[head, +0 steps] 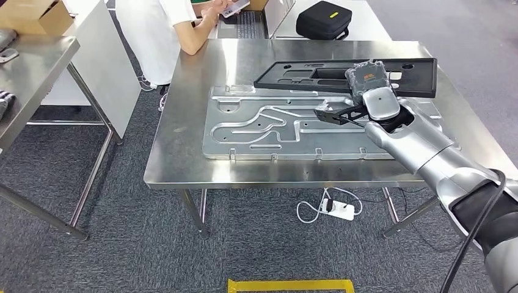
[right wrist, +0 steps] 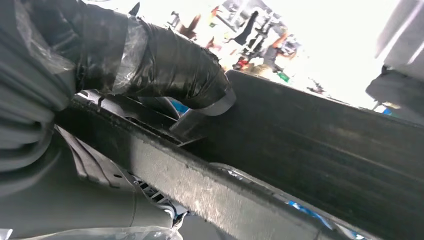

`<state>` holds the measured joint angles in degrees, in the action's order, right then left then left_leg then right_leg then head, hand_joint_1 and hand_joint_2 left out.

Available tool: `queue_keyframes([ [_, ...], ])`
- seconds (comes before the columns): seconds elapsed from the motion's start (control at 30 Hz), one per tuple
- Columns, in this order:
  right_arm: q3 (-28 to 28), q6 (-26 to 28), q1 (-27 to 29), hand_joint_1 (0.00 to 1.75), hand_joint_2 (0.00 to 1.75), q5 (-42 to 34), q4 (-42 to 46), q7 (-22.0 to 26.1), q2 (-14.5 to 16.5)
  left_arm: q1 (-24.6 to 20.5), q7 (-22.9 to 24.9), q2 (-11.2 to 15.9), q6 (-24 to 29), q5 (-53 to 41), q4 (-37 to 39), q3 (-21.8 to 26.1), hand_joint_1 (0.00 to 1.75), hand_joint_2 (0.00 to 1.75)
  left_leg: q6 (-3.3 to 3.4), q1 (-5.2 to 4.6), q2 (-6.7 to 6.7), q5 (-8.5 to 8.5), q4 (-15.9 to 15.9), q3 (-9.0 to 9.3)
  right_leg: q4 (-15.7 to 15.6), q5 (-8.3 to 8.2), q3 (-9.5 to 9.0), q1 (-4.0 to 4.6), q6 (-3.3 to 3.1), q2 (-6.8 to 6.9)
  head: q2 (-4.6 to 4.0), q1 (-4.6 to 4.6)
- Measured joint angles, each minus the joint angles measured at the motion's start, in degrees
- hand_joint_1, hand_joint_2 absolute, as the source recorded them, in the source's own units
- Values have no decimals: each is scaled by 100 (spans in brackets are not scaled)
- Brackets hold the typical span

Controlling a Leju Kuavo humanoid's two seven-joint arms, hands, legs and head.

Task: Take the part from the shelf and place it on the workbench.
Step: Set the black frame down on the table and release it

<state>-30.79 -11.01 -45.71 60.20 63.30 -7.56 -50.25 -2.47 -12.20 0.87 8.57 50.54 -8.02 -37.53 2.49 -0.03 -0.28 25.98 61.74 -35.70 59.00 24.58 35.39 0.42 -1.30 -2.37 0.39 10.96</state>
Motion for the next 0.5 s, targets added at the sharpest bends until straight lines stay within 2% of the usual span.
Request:
queue_keyframes([
  [0.07, 19, -5, 17, 175, 175, 8, -13, -1, -7, -7, 1, 8, 8, 3, 2, -2, 0, 175, -41, -6, -22, -42, -264, 105, 23, 19, 17, 8, 17, -22, -1, 1],
  [0.13, 23, -9, 42, 175, 175, 11, -21, 0, -16, -10, 2, 0, 9, 4, 2, -4, 0, 175, -97, -17, -25, -43, -291, 110, 24, 20, 26, -5, 19, -20, 0, 1],
  [0.5, 104, -56, 26, 175, 175, 105, -43, 51, 35, -37, 10, -35, 122, 73, 2, -6, 0, 175, -63, -31, -50, -38, -291, 104, -2, 17, 11, -16, 53, 3, 1, 0],
])
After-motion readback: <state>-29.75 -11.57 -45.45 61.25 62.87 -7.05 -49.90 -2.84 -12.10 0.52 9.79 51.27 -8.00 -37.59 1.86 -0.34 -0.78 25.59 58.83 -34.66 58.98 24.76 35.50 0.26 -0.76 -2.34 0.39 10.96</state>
